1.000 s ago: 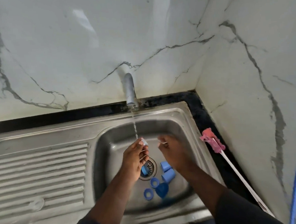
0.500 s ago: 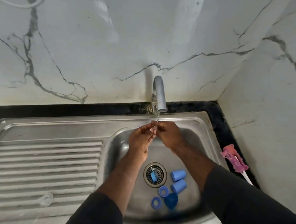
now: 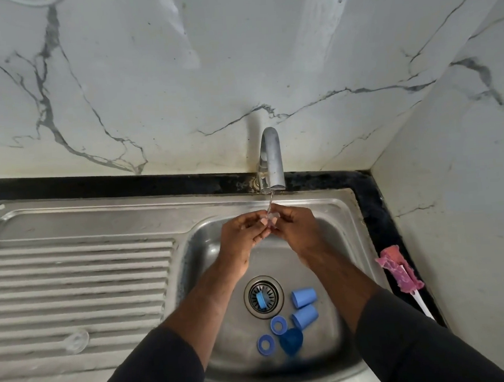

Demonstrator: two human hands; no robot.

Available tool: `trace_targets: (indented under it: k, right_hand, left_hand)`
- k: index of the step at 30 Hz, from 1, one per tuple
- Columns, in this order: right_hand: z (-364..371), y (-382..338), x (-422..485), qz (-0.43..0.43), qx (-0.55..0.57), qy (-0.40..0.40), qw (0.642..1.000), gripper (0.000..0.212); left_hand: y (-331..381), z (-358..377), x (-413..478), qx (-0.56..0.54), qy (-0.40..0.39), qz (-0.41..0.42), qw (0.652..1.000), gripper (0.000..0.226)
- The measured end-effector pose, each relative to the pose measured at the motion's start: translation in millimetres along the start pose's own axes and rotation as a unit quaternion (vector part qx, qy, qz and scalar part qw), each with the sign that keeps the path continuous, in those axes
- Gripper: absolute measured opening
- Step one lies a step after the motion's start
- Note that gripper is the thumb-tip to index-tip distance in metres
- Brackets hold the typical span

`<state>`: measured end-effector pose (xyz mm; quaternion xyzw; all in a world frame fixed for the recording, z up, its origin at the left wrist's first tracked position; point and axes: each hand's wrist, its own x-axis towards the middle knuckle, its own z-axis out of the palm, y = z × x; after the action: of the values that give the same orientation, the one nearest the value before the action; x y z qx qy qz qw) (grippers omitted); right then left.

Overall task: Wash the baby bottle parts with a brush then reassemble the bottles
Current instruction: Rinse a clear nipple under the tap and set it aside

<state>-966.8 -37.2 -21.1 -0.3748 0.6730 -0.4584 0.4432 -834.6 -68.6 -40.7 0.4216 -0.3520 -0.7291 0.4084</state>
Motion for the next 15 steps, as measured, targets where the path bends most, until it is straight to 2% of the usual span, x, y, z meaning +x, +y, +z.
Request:
trace_targets:
  k: [6, 9, 11, 13, 15]
  right_hand:
    - [0, 8, -3, 0.048, 0.104, 0.033, 0.993, 0.026]
    - [-1, 11, -5, 0.087, 0.17, 0.04, 0.981, 0.036]
    - [0, 8, -9, 0.09, 0.202, 0.004, 0.975, 0.029]
    - [1, 4, -12, 0.083, 0.19, -0.026, 0.978, 0.022]
    - [5, 1, -13, 0.08, 0.166, -0.005, 0.983, 0.022]
  left_hand:
    - [-1, 2, -4, 0.092, 0.008, 0.062, 0.994, 0.011]
    - [3, 0, -6, 0.089, 0.017, 0.052, 0.995, 0.016]
    - [3, -4, -6, 0.082, 0.02, 0.046, 0.995, 0.015]
    - [3, -10, -7, 0.094, 0.029, 0.044, 0.994, 0.013]
    - [3, -14, -7, 0.154, 0.041, 0.054, 0.986, 0.012]
